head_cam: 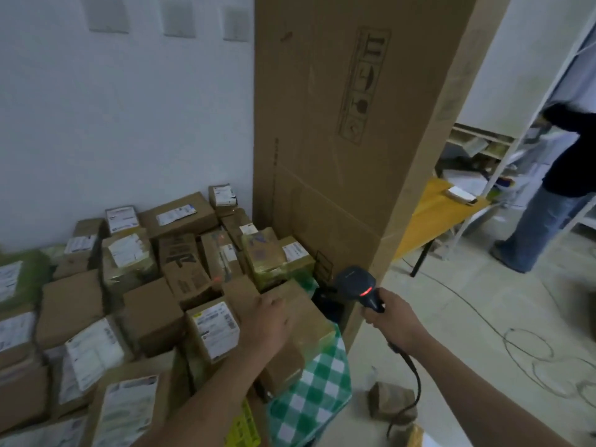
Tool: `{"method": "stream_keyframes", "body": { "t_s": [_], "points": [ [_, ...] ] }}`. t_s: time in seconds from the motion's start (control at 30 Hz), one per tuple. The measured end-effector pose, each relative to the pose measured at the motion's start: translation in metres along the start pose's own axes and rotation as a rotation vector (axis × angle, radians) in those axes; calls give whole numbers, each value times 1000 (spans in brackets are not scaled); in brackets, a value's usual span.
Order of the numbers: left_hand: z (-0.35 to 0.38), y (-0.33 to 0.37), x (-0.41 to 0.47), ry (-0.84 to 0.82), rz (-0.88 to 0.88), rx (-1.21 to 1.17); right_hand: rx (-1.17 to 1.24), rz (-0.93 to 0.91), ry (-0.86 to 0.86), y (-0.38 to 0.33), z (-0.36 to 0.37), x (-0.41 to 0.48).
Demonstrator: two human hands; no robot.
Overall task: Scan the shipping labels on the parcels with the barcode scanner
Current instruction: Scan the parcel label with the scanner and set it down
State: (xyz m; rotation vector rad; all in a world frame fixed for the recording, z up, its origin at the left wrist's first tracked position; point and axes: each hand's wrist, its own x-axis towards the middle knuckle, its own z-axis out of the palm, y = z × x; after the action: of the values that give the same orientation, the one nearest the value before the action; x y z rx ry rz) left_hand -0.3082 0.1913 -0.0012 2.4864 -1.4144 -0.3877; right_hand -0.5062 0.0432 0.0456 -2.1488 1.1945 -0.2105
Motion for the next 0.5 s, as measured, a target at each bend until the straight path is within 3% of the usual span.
{"method": "stream_keyframes", "body": {
  "t_s": [0.17, 0.5],
  "points": [
    [34, 19, 65, -105, 101, 60, 60, 43, -52, 28, 8, 59],
    [93, 22, 161, -405, 79, 244, -19, 96, -180, 70, 29, 147]
  ]
}}
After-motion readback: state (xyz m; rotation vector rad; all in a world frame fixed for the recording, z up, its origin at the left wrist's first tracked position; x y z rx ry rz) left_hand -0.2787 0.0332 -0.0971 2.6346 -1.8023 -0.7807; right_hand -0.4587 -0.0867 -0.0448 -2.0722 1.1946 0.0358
